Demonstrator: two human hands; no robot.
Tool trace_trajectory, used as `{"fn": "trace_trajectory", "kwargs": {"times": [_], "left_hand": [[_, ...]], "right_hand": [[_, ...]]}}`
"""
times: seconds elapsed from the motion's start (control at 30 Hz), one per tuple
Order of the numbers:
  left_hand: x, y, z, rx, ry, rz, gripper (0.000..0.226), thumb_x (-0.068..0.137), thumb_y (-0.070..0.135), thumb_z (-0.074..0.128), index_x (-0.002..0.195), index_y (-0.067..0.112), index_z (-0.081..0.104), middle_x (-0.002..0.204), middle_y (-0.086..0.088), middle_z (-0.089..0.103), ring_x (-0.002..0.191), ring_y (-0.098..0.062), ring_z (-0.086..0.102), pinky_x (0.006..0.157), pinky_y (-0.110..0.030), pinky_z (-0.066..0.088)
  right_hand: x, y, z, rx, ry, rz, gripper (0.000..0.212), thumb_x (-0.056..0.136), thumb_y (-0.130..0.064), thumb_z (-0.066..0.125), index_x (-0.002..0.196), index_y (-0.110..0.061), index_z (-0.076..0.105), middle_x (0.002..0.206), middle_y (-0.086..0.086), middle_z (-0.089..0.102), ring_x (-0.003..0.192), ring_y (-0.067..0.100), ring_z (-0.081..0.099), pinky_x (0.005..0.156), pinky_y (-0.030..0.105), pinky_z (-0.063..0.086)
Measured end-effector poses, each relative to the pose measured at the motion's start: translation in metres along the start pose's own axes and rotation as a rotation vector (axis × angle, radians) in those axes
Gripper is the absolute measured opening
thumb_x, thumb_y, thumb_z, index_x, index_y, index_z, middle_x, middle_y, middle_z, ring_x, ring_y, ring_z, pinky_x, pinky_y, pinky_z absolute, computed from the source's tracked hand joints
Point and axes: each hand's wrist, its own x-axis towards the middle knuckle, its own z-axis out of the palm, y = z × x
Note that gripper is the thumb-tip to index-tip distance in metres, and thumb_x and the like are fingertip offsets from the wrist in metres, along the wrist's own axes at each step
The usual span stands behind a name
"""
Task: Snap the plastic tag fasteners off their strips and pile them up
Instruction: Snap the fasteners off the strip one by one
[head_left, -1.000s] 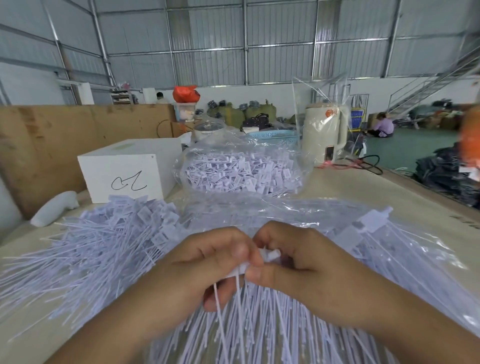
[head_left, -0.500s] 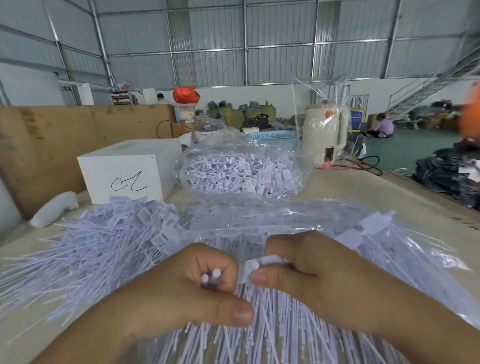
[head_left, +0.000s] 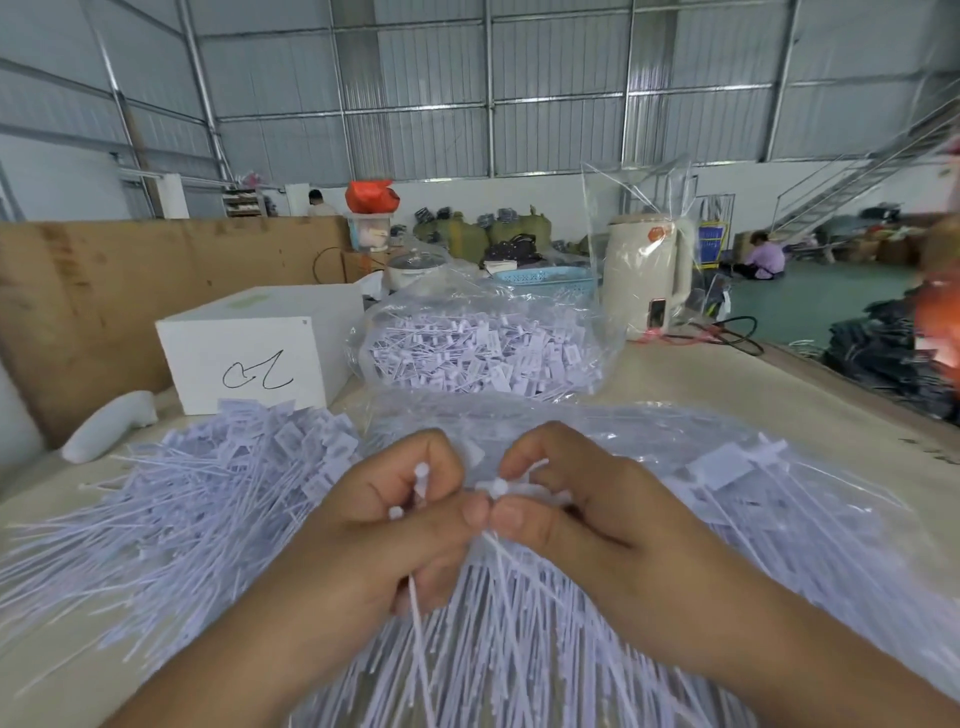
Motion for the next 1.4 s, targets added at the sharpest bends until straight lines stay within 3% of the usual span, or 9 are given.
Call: {"fn": "trace_trajectory", "kwargs": {"times": [0.2,0.33,0.5,0.73,0.8,0.87,1.07,1.27,1.4], "left_hand": [[-0.001,0.007,-0.001,-0.006,-0.170,-0.114,0.012,0.073,0.016,0.066,0.079,0.022,0.057,0.044,0.005,0.041,0.036,-0.006,0.035,0.043,-0.018,0.030],[-0.002,0.011,-0.001,0.065,-0.134,-0.152,0.038,0.063,0.021,0.061,0.100,0.029,0.066,0.046,0.004,0.050,0.037,-0.007,0.042,0.043,-0.014,0.033],[-0.001,0.017,0.002,0.275,-0.140,-0.141,0.029,0.067,0.016,0.057,0.088,0.031,0.070,0.051,0.007,0.052,0.042,-0.008,0.050,0.042,-0.013,0.034],[0.000,0.018,-0.002,0.289,-0.047,-0.107,0.036,0.067,0.007,0.050,0.083,0.026,0.075,0.046,-0.005,0.052,0.039,-0.010,0.046,0.044,-0.015,0.035],[-0.002,0.019,-0.001,0.300,-0.128,-0.122,0.043,0.068,0.004,0.049,0.089,0.030,0.076,0.064,-0.013,0.063,0.041,-0.008,0.049,0.044,-0.015,0.039],[-0.003,0.020,0.003,0.316,-0.229,-0.130,0.046,0.072,0.002,0.048,0.095,0.033,0.074,0.066,-0.001,0.066,0.043,-0.006,0.053,0.046,-0.014,0.041],[-0.003,0.020,0.001,0.303,-0.187,-0.163,0.009,0.083,0.012,0.068,0.075,0.015,0.070,0.055,0.005,0.058,0.046,-0.007,0.058,0.043,-0.010,0.040],[0.000,0.014,-0.006,0.379,-0.072,-0.105,0.032,0.066,0.028,0.085,0.052,0.021,0.058,0.051,0.003,0.045,0.047,-0.006,0.046,0.048,-0.016,0.042],[-0.002,0.011,-0.010,0.452,-0.053,-0.020,0.039,0.058,0.033,0.084,0.048,0.024,0.047,0.049,0.010,0.035,0.046,-0.005,0.032,0.048,-0.015,0.030]], "right_hand": [[0.001,0.003,0.001,0.001,-0.126,0.040,0.036,0.087,-0.067,0.044,0.110,-0.040,0.044,0.075,0.016,0.058,0.066,0.032,0.053,0.063,0.051,0.043],[0.003,0.004,0.001,0.079,-0.157,0.054,0.035,0.088,-0.065,0.048,0.112,-0.039,0.046,0.088,0.022,0.063,0.080,0.042,0.061,0.073,0.063,0.044],[0.002,0.004,-0.001,0.014,-0.139,0.054,0.044,0.084,-0.070,0.048,0.119,-0.043,0.043,0.082,0.007,0.061,0.071,0.020,0.058,0.066,0.045,0.045],[0.000,-0.002,-0.003,0.001,-0.113,0.013,0.023,0.092,-0.060,0.049,0.106,-0.042,0.047,0.065,0.006,0.046,0.057,0.026,0.043,0.052,0.039,0.031],[0.000,-0.003,-0.002,-0.037,-0.115,0.002,0.023,0.092,-0.058,0.049,0.106,-0.040,0.047,0.067,0.005,0.050,0.056,0.021,0.044,0.052,0.040,0.033],[0.000,-0.004,0.002,-0.080,-0.110,-0.014,0.025,0.091,-0.058,0.049,0.107,-0.039,0.046,0.071,0.002,0.055,0.055,0.011,0.047,0.052,0.033,0.036],[-0.003,-0.005,-0.001,-0.153,-0.041,-0.021,0.038,0.087,-0.064,0.051,0.119,-0.045,0.041,0.090,-0.019,0.062,0.084,-0.002,0.060,0.071,0.018,0.045],[-0.009,-0.025,-0.017,-0.449,0.198,-0.342,0.035,0.095,-0.029,0.054,0.129,-0.018,0.056,0.119,-0.009,0.062,0.113,0.006,0.057,0.089,0.022,0.046],[-0.003,-0.027,-0.024,-0.700,0.077,-0.290,0.034,0.096,-0.041,0.049,0.116,-0.019,0.064,0.107,-0.005,0.064,0.102,0.009,0.056,0.085,0.025,0.045]]}}
